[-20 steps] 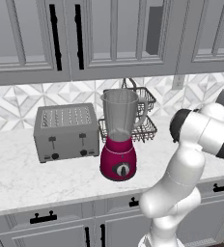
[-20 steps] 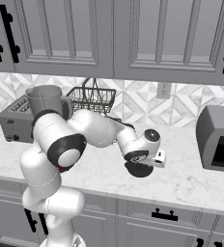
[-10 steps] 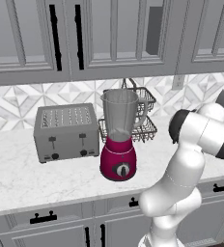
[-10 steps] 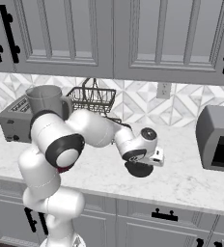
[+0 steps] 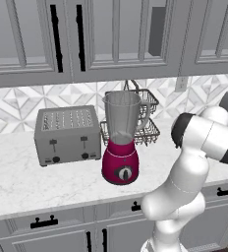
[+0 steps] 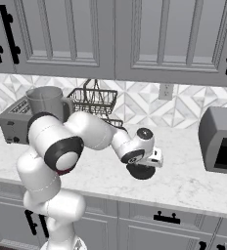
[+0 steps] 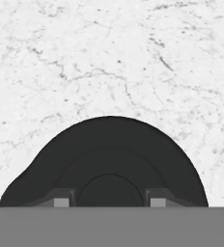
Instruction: Close the lid blender by securely placing the lid on top.
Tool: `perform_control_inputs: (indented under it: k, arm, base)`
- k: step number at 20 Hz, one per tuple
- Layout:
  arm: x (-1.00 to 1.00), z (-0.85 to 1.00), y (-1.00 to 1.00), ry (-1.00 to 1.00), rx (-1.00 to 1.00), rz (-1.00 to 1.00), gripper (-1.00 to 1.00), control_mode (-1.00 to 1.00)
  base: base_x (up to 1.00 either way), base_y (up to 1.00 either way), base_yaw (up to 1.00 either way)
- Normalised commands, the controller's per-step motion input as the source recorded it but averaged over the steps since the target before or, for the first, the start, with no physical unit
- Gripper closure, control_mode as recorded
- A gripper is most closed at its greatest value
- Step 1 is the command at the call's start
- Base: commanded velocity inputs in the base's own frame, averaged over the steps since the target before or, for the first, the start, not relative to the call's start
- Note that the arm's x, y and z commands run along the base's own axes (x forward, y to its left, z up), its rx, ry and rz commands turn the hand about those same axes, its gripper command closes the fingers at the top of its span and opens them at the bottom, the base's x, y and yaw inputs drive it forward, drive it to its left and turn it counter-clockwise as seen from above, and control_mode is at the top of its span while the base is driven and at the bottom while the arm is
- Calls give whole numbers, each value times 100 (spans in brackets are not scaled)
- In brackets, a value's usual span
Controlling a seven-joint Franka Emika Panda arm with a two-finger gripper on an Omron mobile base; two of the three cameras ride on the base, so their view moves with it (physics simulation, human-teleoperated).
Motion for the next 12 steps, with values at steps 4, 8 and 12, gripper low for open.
perform_control_inputs:
  k: [4, 8, 12]
  arm:
    - [0, -6, 1, 1, 0, 0, 100, -100]
    - [-10, 0, 0, -3, 0, 0, 100, -100]
    - [-34, 8, 1, -19, 0, 2, 100, -100]
  base:
    - [0, 0, 0]
    - [0, 0, 0]
    - [0, 0, 0]
